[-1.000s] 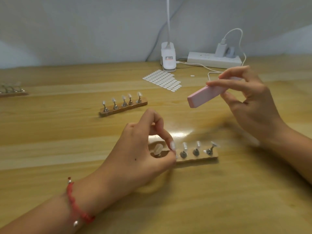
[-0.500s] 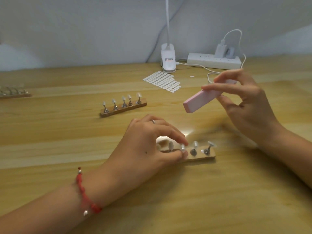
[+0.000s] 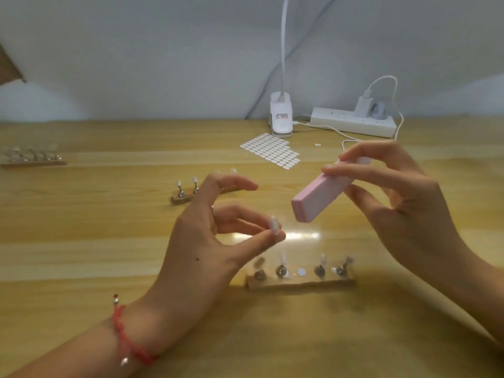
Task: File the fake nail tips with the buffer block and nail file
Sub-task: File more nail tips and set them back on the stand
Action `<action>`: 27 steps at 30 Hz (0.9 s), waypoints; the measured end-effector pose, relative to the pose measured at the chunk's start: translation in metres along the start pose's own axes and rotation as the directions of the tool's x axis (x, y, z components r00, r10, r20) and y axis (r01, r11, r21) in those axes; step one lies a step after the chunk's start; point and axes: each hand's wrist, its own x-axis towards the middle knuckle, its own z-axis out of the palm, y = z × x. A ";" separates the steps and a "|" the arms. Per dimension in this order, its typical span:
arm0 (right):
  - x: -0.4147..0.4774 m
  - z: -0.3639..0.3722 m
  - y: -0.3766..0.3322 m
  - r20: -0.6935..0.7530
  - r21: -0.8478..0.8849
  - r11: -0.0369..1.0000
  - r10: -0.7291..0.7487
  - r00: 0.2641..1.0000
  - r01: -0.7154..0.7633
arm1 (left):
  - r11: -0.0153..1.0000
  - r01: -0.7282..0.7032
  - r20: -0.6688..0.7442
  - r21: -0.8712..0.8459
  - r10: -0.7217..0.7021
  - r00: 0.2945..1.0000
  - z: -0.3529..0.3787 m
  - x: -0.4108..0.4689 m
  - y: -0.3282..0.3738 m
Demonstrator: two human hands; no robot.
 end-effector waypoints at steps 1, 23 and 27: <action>-0.003 0.004 -0.006 0.029 0.023 0.999 -0.034 0.999 0.034 | 0.999 0.024 -0.009 -0.035 -0.024 1.000 -0.001 0.000 -0.001; -0.015 0.022 -0.029 0.162 -0.025 0.993 -0.109 0.981 0.115 | 0.931 -0.192 0.003 0.311 0.201 0.980 -0.005 0.002 -0.011; -0.020 0.027 -0.035 0.198 -0.030 0.980 -0.188 0.962 0.198 | 0.942 -0.185 -0.008 0.280 0.195 0.981 -0.002 0.003 -0.012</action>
